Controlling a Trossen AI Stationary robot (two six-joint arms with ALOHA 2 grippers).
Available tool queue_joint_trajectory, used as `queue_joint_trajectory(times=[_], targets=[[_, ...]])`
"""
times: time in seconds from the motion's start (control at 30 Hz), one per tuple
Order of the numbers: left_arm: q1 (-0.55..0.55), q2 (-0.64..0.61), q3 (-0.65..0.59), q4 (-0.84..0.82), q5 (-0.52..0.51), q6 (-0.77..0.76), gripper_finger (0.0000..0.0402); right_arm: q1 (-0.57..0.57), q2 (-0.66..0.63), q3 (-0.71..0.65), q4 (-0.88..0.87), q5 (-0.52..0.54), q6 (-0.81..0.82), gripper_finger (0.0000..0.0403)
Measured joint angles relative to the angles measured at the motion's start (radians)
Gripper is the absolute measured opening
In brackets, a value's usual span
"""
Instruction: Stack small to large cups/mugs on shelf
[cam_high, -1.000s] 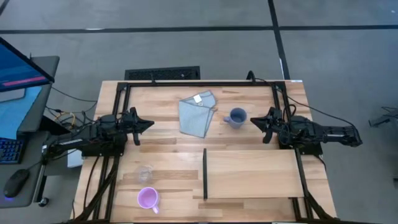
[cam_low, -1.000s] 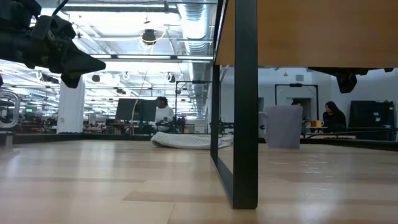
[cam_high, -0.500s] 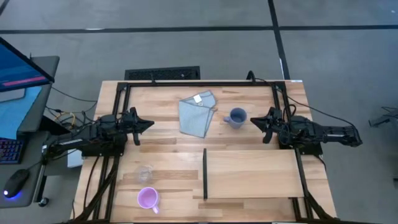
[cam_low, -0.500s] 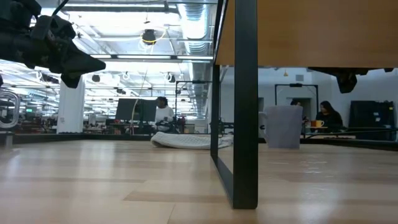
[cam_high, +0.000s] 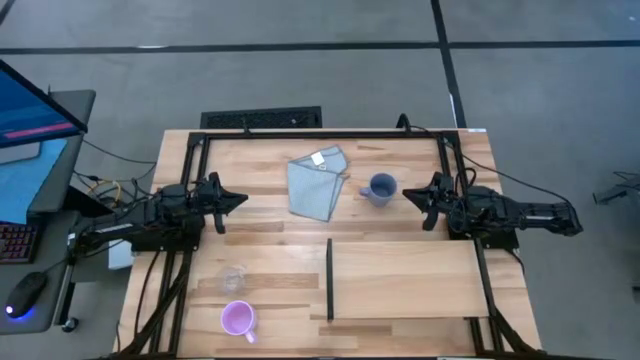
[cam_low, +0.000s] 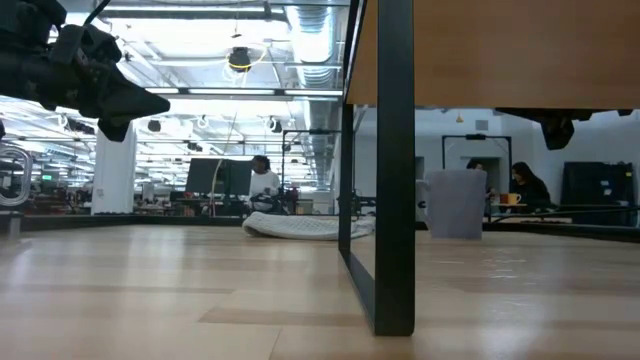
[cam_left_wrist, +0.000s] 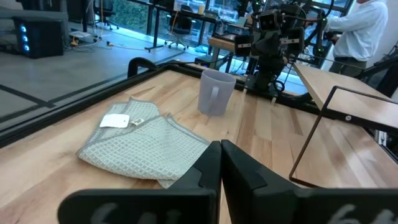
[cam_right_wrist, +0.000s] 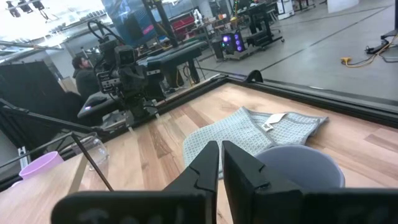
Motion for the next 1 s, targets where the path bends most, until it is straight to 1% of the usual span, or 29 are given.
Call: queue_joint_trajectory(times=[0.87, 1.0], targets=[[0.000, 0.000, 0.000, 0.000, 0.000, 0.000, 0.0000, 0.000, 0.000, 0.000, 0.002, 0.004, -0.001, 0.0044], [0.000, 0.000, 0.000, 0.000, 0.000, -0.001, 0.0000, -0.018, 0.000, -0.002, 0.025, 0.125, -0.009, 0.0044]])
